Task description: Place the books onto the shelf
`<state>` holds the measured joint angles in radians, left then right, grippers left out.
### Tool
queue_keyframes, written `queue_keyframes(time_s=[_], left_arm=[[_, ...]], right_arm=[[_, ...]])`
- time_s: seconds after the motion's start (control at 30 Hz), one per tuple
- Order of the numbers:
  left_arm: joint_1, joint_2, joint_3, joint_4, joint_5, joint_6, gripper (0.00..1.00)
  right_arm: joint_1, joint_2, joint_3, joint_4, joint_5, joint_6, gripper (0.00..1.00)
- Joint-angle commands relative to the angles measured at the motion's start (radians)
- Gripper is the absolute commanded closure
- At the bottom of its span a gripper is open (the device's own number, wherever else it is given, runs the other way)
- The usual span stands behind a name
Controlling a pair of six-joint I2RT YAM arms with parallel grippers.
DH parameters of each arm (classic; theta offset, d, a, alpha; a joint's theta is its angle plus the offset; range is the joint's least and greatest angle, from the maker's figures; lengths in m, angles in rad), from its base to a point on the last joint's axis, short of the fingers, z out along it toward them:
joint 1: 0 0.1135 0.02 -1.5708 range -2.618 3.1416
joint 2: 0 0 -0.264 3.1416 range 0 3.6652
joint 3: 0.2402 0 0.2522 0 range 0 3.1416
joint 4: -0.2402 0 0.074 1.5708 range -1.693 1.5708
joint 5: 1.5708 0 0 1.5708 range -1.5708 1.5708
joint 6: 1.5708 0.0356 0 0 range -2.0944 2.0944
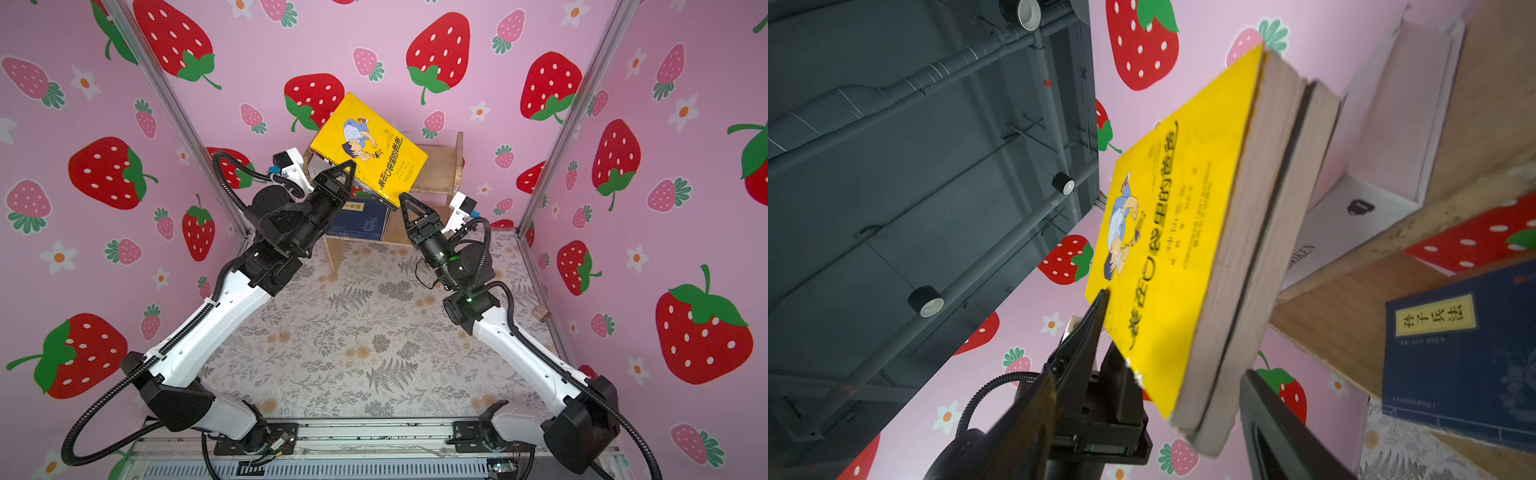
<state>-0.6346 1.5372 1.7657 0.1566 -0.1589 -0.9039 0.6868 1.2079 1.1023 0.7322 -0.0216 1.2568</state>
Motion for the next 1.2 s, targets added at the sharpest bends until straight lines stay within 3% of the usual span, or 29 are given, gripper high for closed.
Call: queue_keyframes(time_s=[0.0, 0.17, 0.47, 0.77, 1.17], left_arm=[[0.026, 0.007, 0.079, 0.15, -0.139, 0.043, 0.85], [0.064, 0.071, 0.13, 0.189, -0.169, -0.023, 0.87], [0.151, 0.171, 0.173, 0.274, -0.162, -0.25, 0.88], [0.191, 0.259, 0.263, 0.241, -0.086, -0.356, 0.89], [0.206, 0.229, 0.263, 0.191, -0.024, -0.392, 0.87]], right_arm=[[-0.001, -0.104, -0.031, 0.031, 0.112, -0.104, 0.24], [-0.001, -0.182, -0.084, -0.007, 0.196, -0.182, 0.23], [-0.002, -0.249, -0.11, -0.065, 0.271, -0.279, 0.22], [-0.003, -0.241, -0.119, -0.065, 0.285, -0.301, 0.22], [-0.006, -0.233, -0.127, -0.056, 0.281, -0.29, 0.22]])
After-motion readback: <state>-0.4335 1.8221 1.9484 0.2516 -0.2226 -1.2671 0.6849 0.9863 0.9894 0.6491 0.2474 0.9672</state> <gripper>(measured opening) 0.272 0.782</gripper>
